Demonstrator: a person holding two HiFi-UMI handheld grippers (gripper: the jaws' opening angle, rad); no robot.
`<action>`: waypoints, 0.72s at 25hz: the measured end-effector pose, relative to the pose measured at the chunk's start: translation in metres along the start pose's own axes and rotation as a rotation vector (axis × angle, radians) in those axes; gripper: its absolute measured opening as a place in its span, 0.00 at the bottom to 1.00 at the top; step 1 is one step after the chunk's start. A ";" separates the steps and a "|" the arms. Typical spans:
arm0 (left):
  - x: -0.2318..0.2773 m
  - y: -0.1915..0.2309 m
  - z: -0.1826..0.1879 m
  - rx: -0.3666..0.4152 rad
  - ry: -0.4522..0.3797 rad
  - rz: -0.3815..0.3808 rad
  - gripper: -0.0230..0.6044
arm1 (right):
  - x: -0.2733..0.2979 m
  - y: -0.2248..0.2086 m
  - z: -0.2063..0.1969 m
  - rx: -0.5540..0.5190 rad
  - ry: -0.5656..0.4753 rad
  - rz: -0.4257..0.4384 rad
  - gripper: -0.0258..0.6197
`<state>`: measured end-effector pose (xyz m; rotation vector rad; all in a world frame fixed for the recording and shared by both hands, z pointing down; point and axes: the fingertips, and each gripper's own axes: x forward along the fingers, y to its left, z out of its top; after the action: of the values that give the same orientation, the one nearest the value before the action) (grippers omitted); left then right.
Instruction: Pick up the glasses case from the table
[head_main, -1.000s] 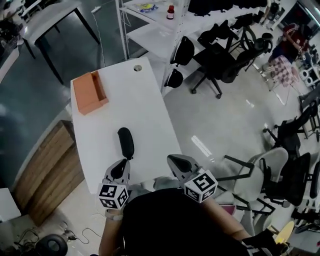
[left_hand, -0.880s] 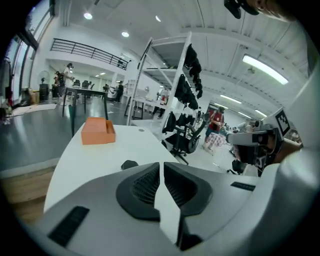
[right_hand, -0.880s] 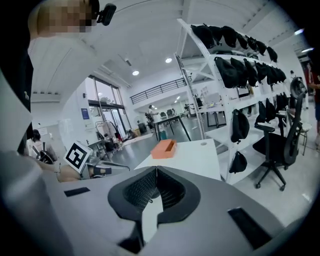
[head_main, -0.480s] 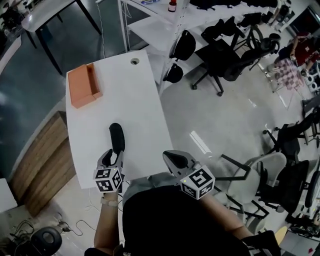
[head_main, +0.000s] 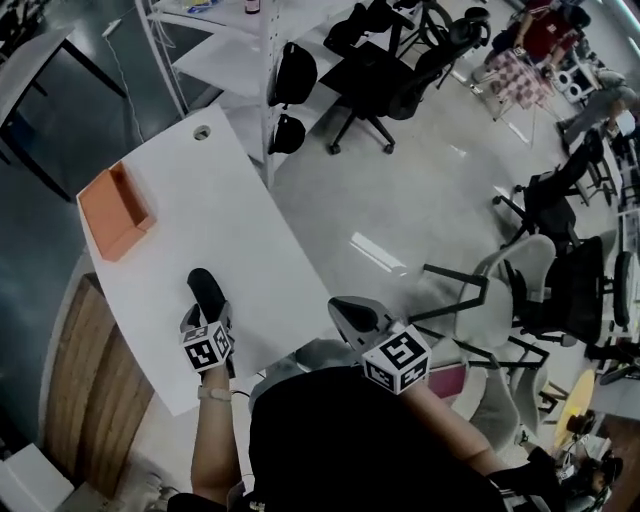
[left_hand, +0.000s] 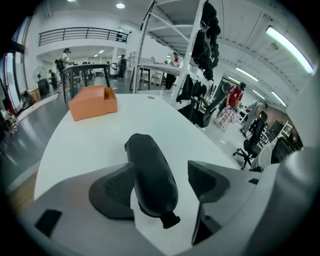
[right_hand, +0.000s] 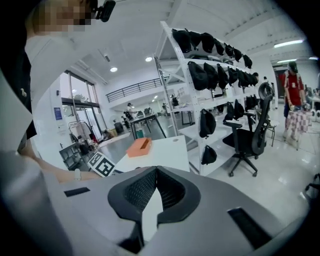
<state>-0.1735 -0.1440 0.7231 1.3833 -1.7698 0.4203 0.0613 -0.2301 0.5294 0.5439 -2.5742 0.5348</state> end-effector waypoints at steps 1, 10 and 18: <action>0.006 0.003 -0.001 0.011 0.013 0.006 0.57 | -0.003 -0.002 -0.001 0.008 -0.006 -0.026 0.08; 0.049 0.014 -0.012 0.010 0.111 -0.006 0.62 | -0.035 -0.019 -0.017 0.080 -0.015 -0.214 0.08; 0.056 0.016 -0.006 -0.043 0.090 -0.028 0.63 | -0.046 -0.022 -0.021 0.103 -0.025 -0.272 0.08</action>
<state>-0.1883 -0.1701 0.7730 1.3374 -1.6754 0.4207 0.1161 -0.2264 0.5298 0.9237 -2.4507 0.5691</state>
